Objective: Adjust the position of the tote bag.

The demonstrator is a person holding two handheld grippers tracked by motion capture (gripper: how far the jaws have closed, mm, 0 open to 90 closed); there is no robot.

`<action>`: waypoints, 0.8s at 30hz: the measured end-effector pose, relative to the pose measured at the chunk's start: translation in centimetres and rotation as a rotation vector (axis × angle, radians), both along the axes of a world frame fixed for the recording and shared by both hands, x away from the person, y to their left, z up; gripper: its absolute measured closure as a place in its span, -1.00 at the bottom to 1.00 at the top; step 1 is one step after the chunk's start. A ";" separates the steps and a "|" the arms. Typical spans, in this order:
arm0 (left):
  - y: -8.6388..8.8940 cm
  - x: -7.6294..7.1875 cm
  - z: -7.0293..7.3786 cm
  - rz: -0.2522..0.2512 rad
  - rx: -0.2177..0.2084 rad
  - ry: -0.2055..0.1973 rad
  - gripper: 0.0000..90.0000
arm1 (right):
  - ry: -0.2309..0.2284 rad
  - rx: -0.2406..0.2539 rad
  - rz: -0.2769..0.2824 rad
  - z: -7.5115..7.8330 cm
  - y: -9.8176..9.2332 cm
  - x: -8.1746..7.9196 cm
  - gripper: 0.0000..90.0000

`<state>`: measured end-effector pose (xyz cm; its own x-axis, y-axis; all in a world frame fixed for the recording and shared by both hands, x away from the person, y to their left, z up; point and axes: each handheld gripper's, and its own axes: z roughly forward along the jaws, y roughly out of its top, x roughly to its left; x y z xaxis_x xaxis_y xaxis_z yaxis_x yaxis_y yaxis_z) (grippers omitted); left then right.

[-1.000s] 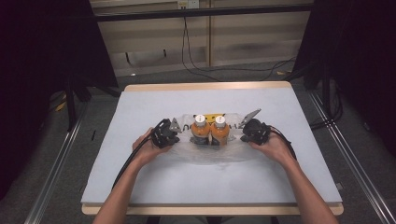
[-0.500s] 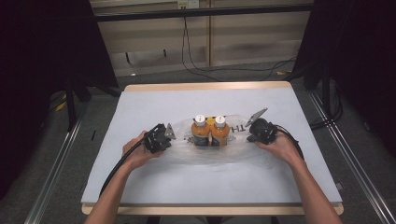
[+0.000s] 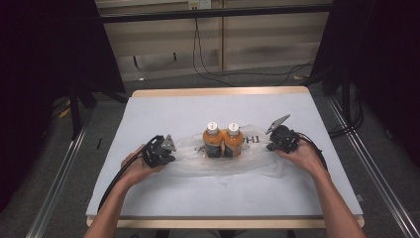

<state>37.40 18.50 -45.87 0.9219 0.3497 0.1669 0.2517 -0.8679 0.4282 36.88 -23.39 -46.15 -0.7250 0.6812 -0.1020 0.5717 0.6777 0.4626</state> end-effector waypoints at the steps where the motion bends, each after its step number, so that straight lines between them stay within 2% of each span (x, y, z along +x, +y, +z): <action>1: 0.0 0.0 0.0 0.000 0.000 0.000 1.00 | 0.000 0.000 0.000 0.0 0.0 0.0 1.00; 5: 0.3 0.1 0.0 -0.006 -0.008 0.006 1.00 | -0.018 -0.026 -0.005 0.1 -0.4 -0.1 1.00; 7: 0.3 0.2 0.0 -0.008 -0.010 0.016 1.00 | -0.009 -0.010 -0.020 0.0 -1.0 -0.1 1.00; 8: 0.3 0.1 0.0 -0.007 -0.005 0.008 1.00 | -0.011 -0.012 -0.022 0.0 -1.2 0.0 1.00; 11: 0.3 0.2 0.0 -0.015 0.000 0.015 1.00 | -0.017 -0.015 -0.020 0.0 -1.4 0.1 1.00; 13: 0.5 0.2 0.0 -0.013 -0.017 0.019 1.00 | -0.011 -0.010 -0.028 0.0 -1.7 0.0 1.00; 14: 0.8 0.3 -0.1 -0.005 -0.049 0.029 1.00 | -0.015 -0.009 -0.028 0.0 -1.8 0.1 1.00; 15: 0.8 0.3 -0.1 -0.005 -0.049 0.029 1.00 | -0.015 -0.009 -0.028 0.0 -1.8 0.1 1.00; 18: 1.3 0.5 -0.3 0.006 -0.089 0.046 1.00 | -0.017 -0.009 -0.033 -0.1 -2.1 0.0 1.00; 20: 1.3 0.6 -0.2 0.007 -0.090 0.055 1.00 | -0.025 -0.008 -0.032 -0.1 -2.3 -0.1 1.00; 21: 1.5 0.6 -0.3 0.017 -0.108 0.064 1.00 | -0.019 -0.009 -0.045 -0.1 -2.3 -0.2 1.00; 24: 1.5 0.5 -0.3 0.016 -0.101 0.058 1.00 | -0.027 -0.008 -0.039 -0.1 -2.5 -0.3 1.00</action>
